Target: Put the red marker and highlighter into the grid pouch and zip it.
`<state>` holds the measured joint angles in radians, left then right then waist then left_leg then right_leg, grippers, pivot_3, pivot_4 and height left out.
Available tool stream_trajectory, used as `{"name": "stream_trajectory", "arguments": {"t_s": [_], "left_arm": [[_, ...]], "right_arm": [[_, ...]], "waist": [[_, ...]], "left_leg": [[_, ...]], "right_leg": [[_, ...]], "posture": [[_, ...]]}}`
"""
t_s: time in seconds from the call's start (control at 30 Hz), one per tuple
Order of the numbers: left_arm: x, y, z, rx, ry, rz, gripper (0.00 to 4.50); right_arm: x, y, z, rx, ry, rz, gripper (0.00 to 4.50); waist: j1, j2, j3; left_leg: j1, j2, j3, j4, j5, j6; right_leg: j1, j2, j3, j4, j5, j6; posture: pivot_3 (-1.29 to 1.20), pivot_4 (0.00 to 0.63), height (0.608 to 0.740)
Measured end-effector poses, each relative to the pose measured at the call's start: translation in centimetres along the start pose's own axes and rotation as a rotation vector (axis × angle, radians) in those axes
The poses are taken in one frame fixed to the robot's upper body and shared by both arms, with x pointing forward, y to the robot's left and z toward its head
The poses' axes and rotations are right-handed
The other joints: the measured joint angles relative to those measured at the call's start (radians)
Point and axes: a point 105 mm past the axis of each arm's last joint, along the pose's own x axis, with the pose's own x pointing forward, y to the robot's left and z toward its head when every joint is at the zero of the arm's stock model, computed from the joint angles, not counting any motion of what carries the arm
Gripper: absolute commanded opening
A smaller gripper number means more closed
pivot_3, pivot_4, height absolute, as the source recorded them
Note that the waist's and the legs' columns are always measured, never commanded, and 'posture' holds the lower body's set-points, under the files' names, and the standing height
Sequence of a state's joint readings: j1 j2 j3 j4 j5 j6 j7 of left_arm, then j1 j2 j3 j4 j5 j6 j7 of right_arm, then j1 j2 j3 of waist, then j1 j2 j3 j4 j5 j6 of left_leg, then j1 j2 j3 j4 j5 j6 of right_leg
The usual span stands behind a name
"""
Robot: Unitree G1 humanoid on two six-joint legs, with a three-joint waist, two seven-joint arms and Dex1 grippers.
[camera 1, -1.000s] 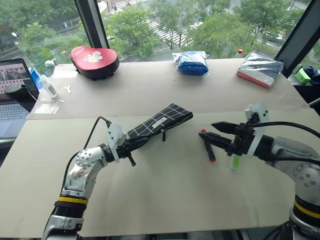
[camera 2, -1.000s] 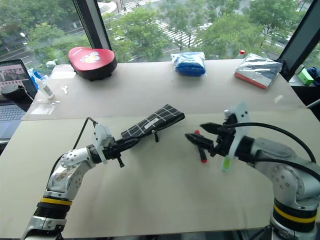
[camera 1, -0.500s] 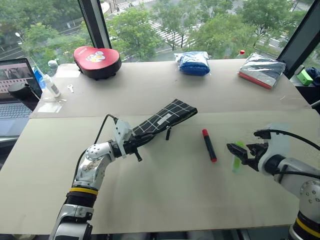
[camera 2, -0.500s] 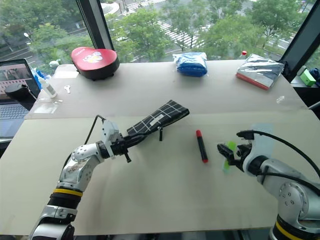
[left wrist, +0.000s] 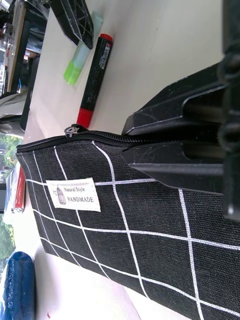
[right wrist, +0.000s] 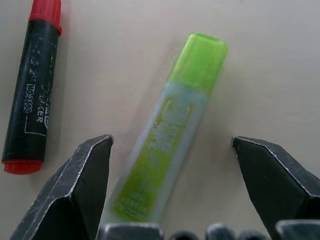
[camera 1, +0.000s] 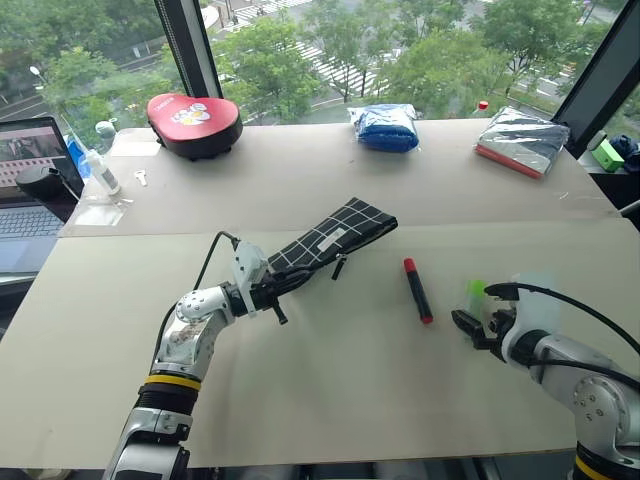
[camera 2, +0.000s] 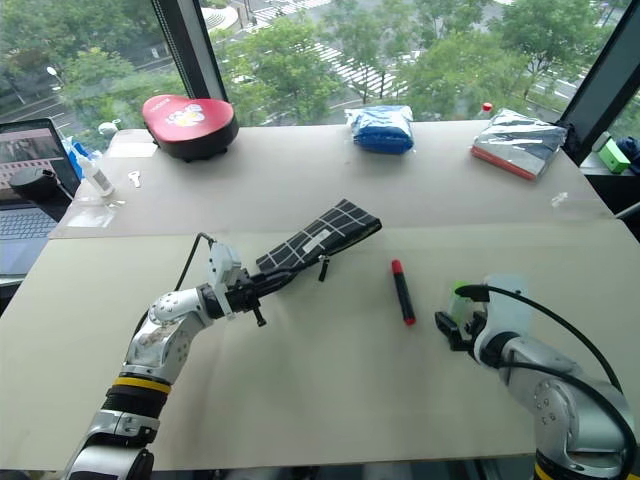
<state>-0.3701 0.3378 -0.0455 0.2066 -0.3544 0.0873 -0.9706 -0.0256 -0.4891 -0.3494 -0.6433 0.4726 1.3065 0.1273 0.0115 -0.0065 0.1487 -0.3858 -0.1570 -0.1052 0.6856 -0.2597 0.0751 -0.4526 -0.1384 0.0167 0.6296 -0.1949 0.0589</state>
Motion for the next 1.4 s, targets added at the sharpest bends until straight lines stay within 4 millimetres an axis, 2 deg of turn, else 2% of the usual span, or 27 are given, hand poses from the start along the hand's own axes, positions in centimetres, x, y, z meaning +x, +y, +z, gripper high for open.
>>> {"name": "stream_trajectory", "arguments": {"t_s": [0.03,0.07,0.1,0.2,0.3,0.33,0.37,0.57,0.67,0.73,0.8,0.9,0.97,1.07,1.23,1.4], "left_arm": [[0.0,0.0,0.0,0.000,0.000,0.002,0.00],[0.0,0.0,0.0,-0.001,0.001,0.004,0.00],[0.0,0.0,-0.1,-0.002,0.001,0.006,0.00],[-0.1,0.0,0.0,0.003,-0.002,0.009,0.00],[-0.2,-0.1,-0.1,0.001,-0.001,0.015,0.00],[-0.2,-0.1,-0.1,0.002,-0.001,0.016,0.00],[-0.3,-0.1,0.0,0.004,-0.001,0.017,0.00],[-0.4,0.0,0.0,0.009,0.003,0.018,0.00],[-0.5,0.0,0.1,0.011,0.005,0.017,0.00],[-0.5,0.0,0.1,0.012,0.008,0.011,0.00],[-0.4,-0.1,0.1,0.014,0.007,0.002,0.00],[-0.4,-0.2,0.1,0.014,0.008,-0.006,0.00],[-0.3,-0.2,0.1,0.013,0.008,-0.009,0.00],[-0.2,-0.3,0.1,0.010,0.005,-0.013,0.00],[0.0,-0.5,0.0,0.001,0.011,-0.018,0.00],[0.0,-0.6,0.2,0.007,0.009,-0.024,0.00]], "right_arm": [[0.1,-0.1,-0.1,-0.030,0.002,-0.008,4.19],[0.2,-0.1,-0.3,-0.046,-0.001,-0.008,3.69],[0.4,0.0,-0.5,-0.049,-0.004,-0.002,3.49],[0.9,-0.2,-1.2,-0.056,-0.013,0.000,2.47],[1.3,-0.7,-1.5,-0.071,-0.032,-0.013,1.62],[1.4,-0.8,-1.5,-0.073,-0.034,-0.017,1.16],[1.5,-0.9,-1.6,-0.072,-0.037,-0.018,1.08],[2.1,-1.3,-1.1,-0.055,-0.064,-0.025,1.07],[2.9,-1.6,0.3,0.000,-0.113,-0.009,1.07],[2.9,-0.6,2.7,0.001,-0.196,0.088,1.07],[2.2,0.6,5.3,-0.063,-0.285,0.195,1.07],[0.0,2.8,8.2,-0.343,-0.375,0.355,1.07],[-0.6,4.6,8.2,-0.501,-0.369,0.463,1.07],[-0.7,6.4,6.7,-0.623,-0.304,0.590,1.07],[-1.1,6.8,6.0,-0.729,-0.263,0.662,1.07],[-0.7,6.9,6.1,-0.738,-0.276,0.657,1.07]], "waist": [[0.000,-0.001,0.000],[0.000,-0.001,-0.001],[0.000,-0.002,-0.001],[0.003,-0.002,-0.001],[0.006,-0.002,-0.001],[0.007,-0.002,-0.001],[0.008,-0.002,-0.001],[0.007,-0.009,-0.005],[0.004,-0.010,-0.005],[-0.002,-0.007,-0.004],[-0.003,-0.007,-0.003],[-0.001,-0.007,-0.003],[0.001,-0.007,-0.003],[0.001,-0.007,-0.003],[0.002,-0.007,-0.003],[0.003,-0.007,-0.003]], "left_leg": [[0.001,0.000,0.000,0.000,0.000,0.000],[0.003,0.000,0.000,0.000,0.000,0.000],[0.006,0.001,-0.001,0.000,0.000,0.000],[0.016,0.001,-0.001,0.000,-0.008,0.008],[0.023,0.001,-0.003,0.000,-0.011,0.004],[0.024,0.002,-0.003,0.000,-0.011,0.004],[0.025,0.003,-0.003,0.000,-0.012,0.005],[0.025,0.004,-0.003,0.000,-0.012,0.004],[0.023,0.004,-0.002,0.000,-0.012,0.004],[0.018,0.005,-0.001,-0.001,-0.011,0.003],[0.017,0.007,-0.001,-0.002,-0.007,-0.002],[0.017,0.011,-0.001,-0.005,-0.005,0.000],[0.016,0.014,-0.001,-0.005,-0.008,-0.001],[0.013,0.014,0.000,-0.005,-0.008,-0.001],[0.009,0.014,0.000,-0.004,-0.008,-0.001],[0.009,0.014,0.000,-0.004,-0.008,-0.001]], "right_leg": [[0.001,0.000,0.000,0.000,0.000,0.000],[0.004,0.001,-0.001,-0.001,0.000,0.000],[0.008,0.001,-0.001,-0.002,0.000,0.000],[0.019,0.002,-0.002,-0.006,-0.001,0.002],[0.028,0.003,-0.003,-0.013,0.001,0.005],[0.029,0.004,-0.004,-0.016,0.001,0.006],[0.030,0.005,-0.003,-0.018,0.002,0.006],[0.030,0.006,-0.003,-0.019,0.003,0.006],[0.030,0.006,-0.002,-0.019,0.003,0.005],[0.026,0.007,-0.001,-0.017,0.004,0.004],[0.023,0.009,-0.002,-0.017,0.005,0.003],[0.021,0.012,-0.003,-0.018,0.005,0.003],[0.020,0.014,-0.004,-0.019,0.005,0.003],[0.017,0.014,-0.003,-0.020,0.005,0.003],[0.014,0.014,-0.003,-0.020,0.005,0.002],[0.014,0.014,-0.002,-0.020,0.005,0.002]], "posture": [[0.00,0.150,0.740],[0.00,0.150,0.740],[0.00,0.150,0.740],[0.00,0.150,0.740],[0.00,0.150,0.740],[0.00,0.150,0.740],[0.00,0.150,0.740],[0.00,0.150,0.740],[0.00,0.150,0.740],[0.00,0.150,0.740],[0.00,0.150,0.740],[0.00,0.150,0.740],[0.00,0.150,0.740],[0.00,0.150,0.740],[0.00,0.150,0.740],[0.00,0.150,0.740]]}}
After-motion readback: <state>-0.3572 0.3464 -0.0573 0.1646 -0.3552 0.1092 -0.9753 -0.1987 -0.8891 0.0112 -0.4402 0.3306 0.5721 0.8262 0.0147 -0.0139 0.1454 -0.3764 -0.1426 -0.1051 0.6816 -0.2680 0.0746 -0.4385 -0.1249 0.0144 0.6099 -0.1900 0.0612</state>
